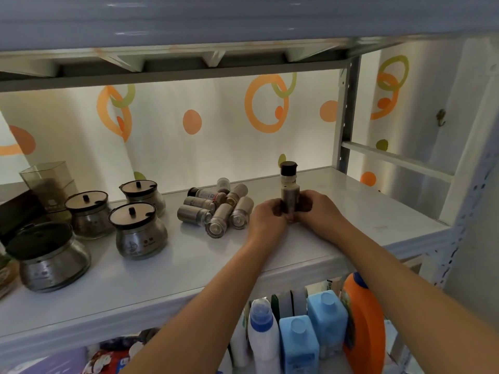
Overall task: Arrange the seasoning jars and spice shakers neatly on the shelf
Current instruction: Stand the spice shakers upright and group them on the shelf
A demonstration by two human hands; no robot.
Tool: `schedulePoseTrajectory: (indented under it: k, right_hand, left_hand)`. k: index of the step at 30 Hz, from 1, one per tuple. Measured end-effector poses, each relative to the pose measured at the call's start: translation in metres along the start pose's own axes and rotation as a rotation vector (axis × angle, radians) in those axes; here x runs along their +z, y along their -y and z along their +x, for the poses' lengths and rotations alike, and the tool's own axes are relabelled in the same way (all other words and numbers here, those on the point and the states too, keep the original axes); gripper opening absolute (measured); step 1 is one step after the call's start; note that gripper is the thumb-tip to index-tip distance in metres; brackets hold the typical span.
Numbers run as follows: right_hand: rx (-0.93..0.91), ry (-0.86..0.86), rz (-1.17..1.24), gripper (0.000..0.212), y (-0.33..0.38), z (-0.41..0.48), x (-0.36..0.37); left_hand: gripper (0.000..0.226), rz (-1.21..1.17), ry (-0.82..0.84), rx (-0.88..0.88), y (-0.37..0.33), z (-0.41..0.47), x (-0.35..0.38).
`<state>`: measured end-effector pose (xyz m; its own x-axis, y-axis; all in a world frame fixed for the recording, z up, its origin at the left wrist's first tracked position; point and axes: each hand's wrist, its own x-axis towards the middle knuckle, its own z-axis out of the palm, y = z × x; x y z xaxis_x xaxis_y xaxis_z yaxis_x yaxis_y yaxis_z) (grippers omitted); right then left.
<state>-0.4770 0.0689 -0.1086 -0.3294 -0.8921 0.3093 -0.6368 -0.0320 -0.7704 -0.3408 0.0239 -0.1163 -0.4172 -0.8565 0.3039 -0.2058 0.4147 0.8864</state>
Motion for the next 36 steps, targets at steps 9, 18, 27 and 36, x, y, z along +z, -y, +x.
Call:
schedulePoseTrajectory:
  k: [9,18,27,36]
  right_hand:
    - [0.003,0.02,0.051,0.052,-0.001,-0.003,-0.003]
    - [0.019,0.033,0.036,0.05,0.001,-0.005,-0.004]
    - [0.087,-0.029,-0.061,0.056,0.051,-0.03,-0.052]
    - [0.253,0.305,0.047,0.019,0.158,0.018,-0.004]
  left_hand:
    - [0.041,-0.055,0.03,-0.029,-0.006,-0.006,-0.001]
    - [0.046,-0.04,0.043,-0.037,-0.01,-0.01,-0.003]
    - [0.049,0.252,0.098,0.046,-0.046,-0.007,-0.038]
    - [0.012,1.058,0.06,-0.016,-0.066,0.042,-0.121]
